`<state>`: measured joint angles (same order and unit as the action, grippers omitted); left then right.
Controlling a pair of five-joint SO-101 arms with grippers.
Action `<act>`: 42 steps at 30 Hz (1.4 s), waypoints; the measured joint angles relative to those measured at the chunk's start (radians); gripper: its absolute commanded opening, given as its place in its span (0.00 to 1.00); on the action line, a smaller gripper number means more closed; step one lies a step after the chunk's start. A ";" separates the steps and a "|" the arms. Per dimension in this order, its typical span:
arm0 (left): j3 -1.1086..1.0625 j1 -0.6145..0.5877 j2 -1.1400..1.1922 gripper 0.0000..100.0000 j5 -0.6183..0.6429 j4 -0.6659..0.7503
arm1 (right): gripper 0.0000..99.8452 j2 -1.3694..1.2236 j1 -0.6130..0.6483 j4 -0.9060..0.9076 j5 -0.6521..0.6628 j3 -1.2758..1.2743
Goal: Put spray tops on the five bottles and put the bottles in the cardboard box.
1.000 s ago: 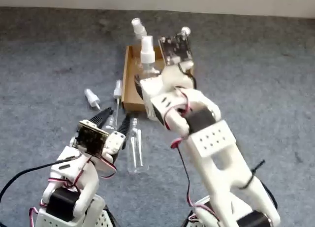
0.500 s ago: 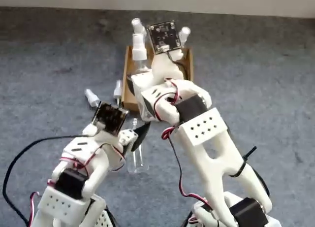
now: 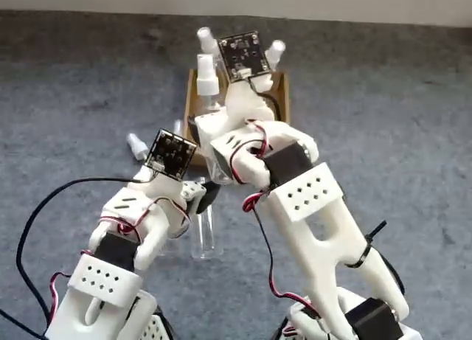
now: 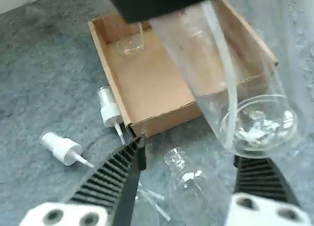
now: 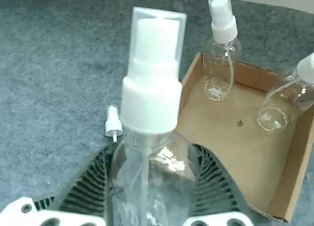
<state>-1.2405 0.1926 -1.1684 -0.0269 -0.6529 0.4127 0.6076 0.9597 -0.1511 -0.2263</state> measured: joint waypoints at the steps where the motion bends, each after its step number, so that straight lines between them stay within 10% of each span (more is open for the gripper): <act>1: 0.000 -0.005 0.000 0.24 0.000 0.000 | 0.00 0.008 0.000 0.000 0.000 0.000; 13: 0.137 0.078 -0.127 0.32 0.100 -0.287 | 0.00 0.109 0.003 -0.350 -0.002 -0.345; 42: 0.097 -0.048 0.041 0.24 0.106 -0.028 | 0.00 0.379 -0.023 -0.310 0.075 -0.400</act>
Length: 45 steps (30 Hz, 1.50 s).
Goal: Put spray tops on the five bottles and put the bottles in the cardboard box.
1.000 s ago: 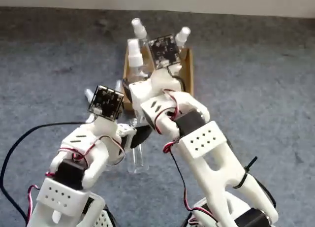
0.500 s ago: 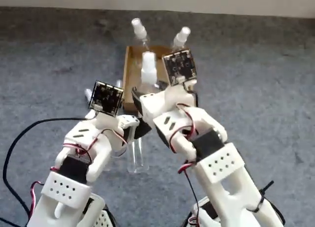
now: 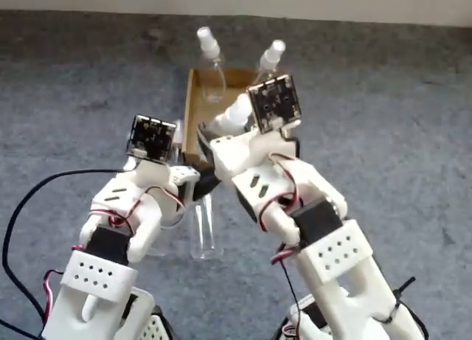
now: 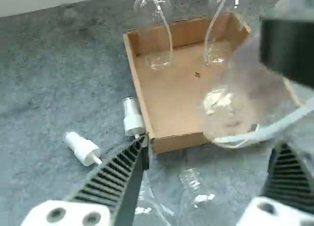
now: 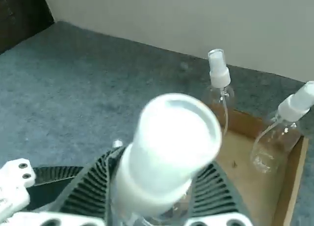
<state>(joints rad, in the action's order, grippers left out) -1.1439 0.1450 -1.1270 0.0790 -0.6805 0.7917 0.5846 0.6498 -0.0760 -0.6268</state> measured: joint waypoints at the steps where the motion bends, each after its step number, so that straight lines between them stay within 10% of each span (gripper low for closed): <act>1: 0.000 -0.031 0.000 0.23 0.000 0.000 | 0.00 -0.041 -0.011 -0.005 0.008 0.031; 12: -0.069 -0.362 0.002 0.14 0.000 0.201 | 0.00 -0.683 -0.055 -0.015 0.109 0.535; 45: -0.080 -0.367 0.002 0.14 0.000 0.239 | 0.00 -1.154 -0.075 -0.302 0.092 0.638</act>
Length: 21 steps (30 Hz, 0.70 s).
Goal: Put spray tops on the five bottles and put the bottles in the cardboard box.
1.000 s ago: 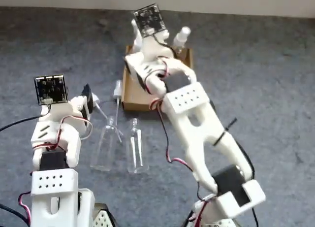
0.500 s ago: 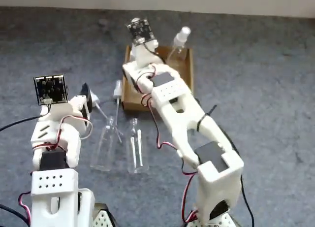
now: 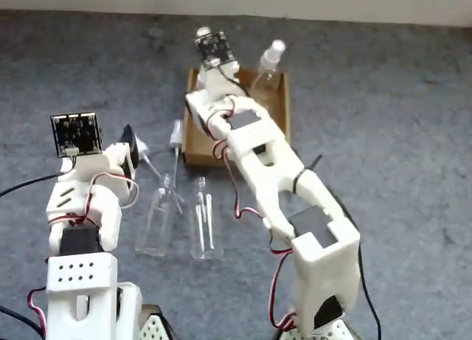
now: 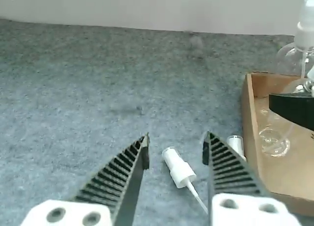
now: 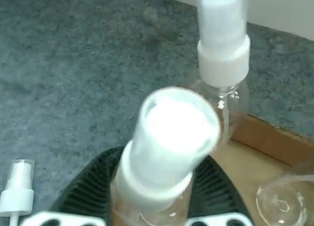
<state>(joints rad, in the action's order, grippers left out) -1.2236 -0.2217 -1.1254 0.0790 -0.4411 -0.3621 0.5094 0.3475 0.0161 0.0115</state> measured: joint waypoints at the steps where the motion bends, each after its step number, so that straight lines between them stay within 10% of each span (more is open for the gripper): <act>1: 0.000 0.000 0.000 0.14 0.000 0.000 | 0.00 0.000 0.000 0.000 0.000 0.000; 21: 0.000 0.000 0.000 0.14 0.000 0.000 | 0.00 -0.147 -0.002 0.069 0.029 0.204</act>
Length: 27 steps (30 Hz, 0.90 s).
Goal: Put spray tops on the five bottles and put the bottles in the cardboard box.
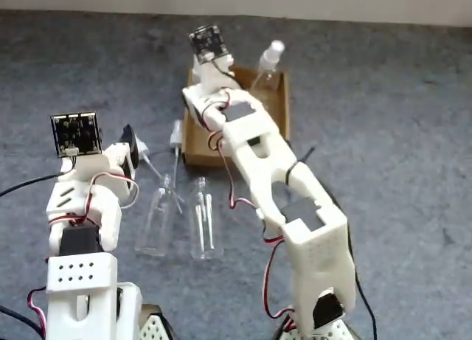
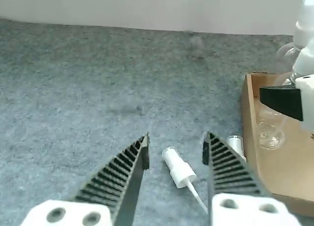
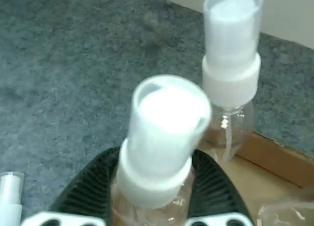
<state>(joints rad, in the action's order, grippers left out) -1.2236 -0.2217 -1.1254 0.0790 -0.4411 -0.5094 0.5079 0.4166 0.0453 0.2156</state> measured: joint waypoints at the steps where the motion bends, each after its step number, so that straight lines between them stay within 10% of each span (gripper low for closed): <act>1: 0.000 0.000 0.000 0.14 0.000 0.000 | 0.01 -0.002 0.000 0.011 0.000 0.011; 27: 0.000 0.000 0.000 0.14 0.000 0.000 | 0.20 -0.002 0.000 0.086 0.006 0.031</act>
<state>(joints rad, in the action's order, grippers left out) -1.2236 -0.2217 -1.1254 0.0790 -0.4411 -0.5109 0.5079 0.5025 0.0514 0.2463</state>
